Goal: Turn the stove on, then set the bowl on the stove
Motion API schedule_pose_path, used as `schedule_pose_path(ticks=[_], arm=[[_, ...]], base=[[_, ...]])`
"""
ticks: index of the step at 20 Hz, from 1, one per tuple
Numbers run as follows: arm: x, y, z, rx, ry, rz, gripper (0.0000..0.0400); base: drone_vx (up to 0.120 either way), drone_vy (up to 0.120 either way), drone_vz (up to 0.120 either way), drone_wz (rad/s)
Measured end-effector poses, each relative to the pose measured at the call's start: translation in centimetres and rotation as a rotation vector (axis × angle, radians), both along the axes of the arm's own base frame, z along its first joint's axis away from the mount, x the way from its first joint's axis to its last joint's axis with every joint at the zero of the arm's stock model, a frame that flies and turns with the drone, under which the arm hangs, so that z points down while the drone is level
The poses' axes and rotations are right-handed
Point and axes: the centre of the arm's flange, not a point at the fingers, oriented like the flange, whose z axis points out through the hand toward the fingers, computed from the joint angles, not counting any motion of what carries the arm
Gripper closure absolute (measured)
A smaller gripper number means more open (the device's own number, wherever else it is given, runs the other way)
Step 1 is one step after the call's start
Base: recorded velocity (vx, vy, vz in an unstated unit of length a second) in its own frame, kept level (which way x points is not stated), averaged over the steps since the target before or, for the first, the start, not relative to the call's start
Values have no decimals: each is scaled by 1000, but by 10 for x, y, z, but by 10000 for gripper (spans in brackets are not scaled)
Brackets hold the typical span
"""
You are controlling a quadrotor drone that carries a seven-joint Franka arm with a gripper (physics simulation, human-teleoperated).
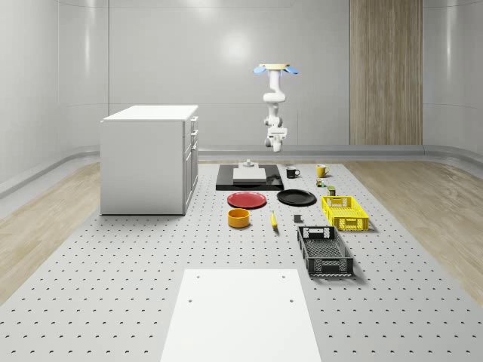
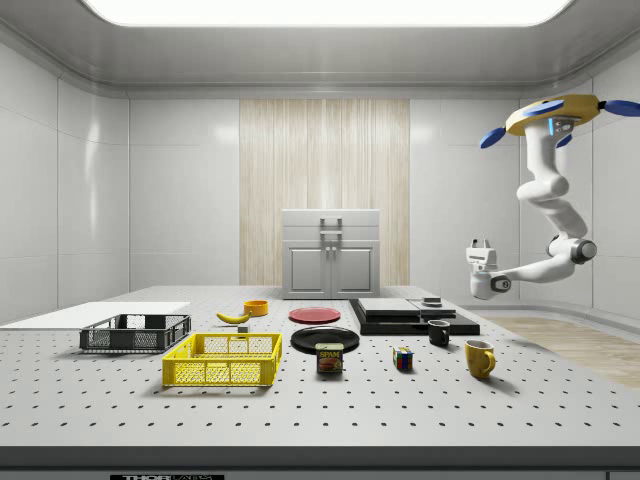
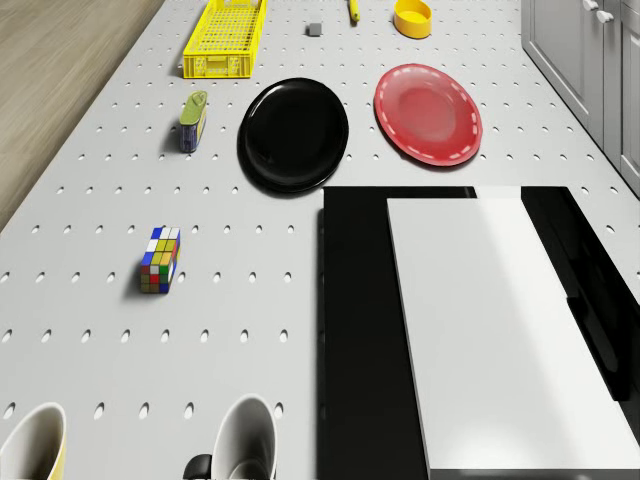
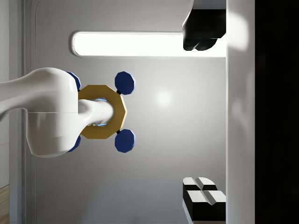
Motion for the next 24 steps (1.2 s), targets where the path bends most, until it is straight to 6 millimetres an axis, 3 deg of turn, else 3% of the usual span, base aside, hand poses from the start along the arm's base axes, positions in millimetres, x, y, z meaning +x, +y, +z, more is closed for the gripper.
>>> schedule_pose_path(ticks=[24], arm=[[-2, 1, 2, -9, -18, 0, 0]], base=[[120, -120, 0, 0]])
